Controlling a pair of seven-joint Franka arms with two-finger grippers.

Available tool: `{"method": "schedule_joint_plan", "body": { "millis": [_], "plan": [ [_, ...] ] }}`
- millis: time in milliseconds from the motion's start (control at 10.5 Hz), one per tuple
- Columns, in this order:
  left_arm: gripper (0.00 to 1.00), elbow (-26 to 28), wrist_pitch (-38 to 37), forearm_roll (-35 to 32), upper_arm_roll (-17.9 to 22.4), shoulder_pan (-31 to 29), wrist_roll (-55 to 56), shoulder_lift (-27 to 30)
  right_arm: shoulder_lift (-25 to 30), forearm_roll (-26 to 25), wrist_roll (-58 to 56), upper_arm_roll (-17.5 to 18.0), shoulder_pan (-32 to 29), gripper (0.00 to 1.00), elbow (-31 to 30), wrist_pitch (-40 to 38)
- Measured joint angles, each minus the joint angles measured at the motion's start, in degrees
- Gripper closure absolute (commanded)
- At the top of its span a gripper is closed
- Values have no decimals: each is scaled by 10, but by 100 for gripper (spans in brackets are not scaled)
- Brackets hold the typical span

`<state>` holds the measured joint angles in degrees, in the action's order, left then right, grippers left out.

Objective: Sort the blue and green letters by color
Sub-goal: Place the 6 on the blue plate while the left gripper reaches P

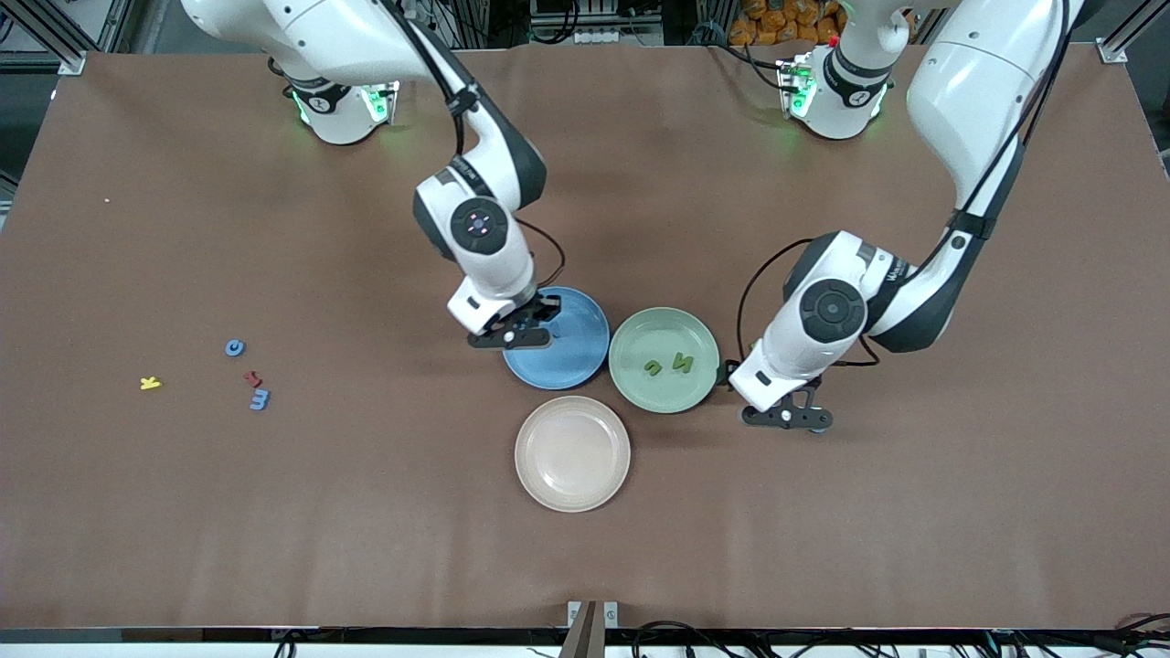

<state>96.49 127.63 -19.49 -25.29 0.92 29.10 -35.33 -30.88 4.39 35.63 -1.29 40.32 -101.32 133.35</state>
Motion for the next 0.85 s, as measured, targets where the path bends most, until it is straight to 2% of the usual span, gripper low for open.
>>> {"method": "schedule_joint_plan", "body": {
  "millis": [285,380,664,854],
  "plan": [
    [0,64,48,0,-1,-41,-74,12,-27,0,24,0,22,100,18,23],
    [0,92,80,0,-1,-44,-78,17,-35,0,24,-2,22,2,19,30],
    [0,163,138,-24,-8,-41,-78,37,-51,0,68,-4,22,0,26,49],
    [0,181,150,-24,-8,-43,-57,42,-51,0,94,-6,18,0,46,51]
  ]
}}
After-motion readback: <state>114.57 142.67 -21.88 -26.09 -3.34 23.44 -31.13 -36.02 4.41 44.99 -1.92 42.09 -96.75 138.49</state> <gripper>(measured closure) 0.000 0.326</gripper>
